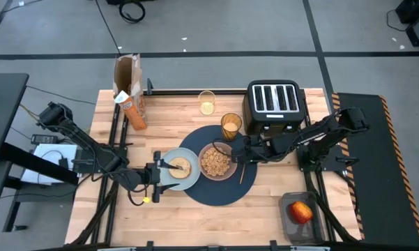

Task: Arrange a breakfast setting
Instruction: Put the gold spoon on the right of the orange bowl

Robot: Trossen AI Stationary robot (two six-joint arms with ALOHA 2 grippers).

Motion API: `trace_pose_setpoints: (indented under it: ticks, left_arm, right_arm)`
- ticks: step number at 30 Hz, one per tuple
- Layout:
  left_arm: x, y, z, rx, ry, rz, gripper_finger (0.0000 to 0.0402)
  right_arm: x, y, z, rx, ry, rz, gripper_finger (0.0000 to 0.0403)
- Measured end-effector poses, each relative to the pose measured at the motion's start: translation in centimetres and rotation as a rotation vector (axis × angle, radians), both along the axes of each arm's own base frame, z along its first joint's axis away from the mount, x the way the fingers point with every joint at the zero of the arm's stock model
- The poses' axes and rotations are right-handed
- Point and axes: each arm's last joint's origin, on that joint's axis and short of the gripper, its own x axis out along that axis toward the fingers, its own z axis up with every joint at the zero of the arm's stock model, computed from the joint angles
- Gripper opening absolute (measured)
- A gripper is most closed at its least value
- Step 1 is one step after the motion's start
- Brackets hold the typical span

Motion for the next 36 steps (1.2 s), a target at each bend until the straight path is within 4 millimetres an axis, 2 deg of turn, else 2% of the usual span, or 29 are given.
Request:
trace_pose_setpoints:
  ticks: [5, 8, 14, 16, 20, 24, 36]
  left_arm:
    - [0.0, 0.0, 0.1, 0.006, -0.005, -0.005, 0.0279]
    - [-0.2, -0.3, 0.1, 0.005, -0.005, -0.018, 0.0279]
    - [-0.3, -0.6, 0.2, 0.026, -0.016, -0.044, 0.0279]
    - [-0.3, -0.7, 0.3, 0.035, -0.026, -0.049, 0.0279]
    - [-0.2, -0.7, 0.5, 0.042, -0.044, -0.053, 0.0279]
    - [-0.2, -0.7, 0.6, 0.042, -0.052, -0.056, 0.0279]
    - [-0.4, -1.0, 0.6, 0.043, -0.052, -0.07, 0.0279]
  right_arm:
    - [0.4, 0.0, 0.2, -0.025, -0.029, 0.093, 0.0064]
    - [0.1, 1.0, 0.2, 0.018, -0.007, 0.053, 0.0064]
    - [-1.0, 2.2, 2.9, -0.034, 0.262, -0.068, 0.0064]
    - [-0.4, 2.5, 3.3, -0.042, 0.304, -0.082, 0.0064]
    - [0.9, 2.7, 1.6, -0.033, 0.385, -0.045, 0.0071]
    - [1.4, 1.8, -0.1, 0.002, 0.46, -0.1, 0.0089]
    - [2.5, -0.6, -0.4, 0.004, 0.411, -0.158, 0.0104]
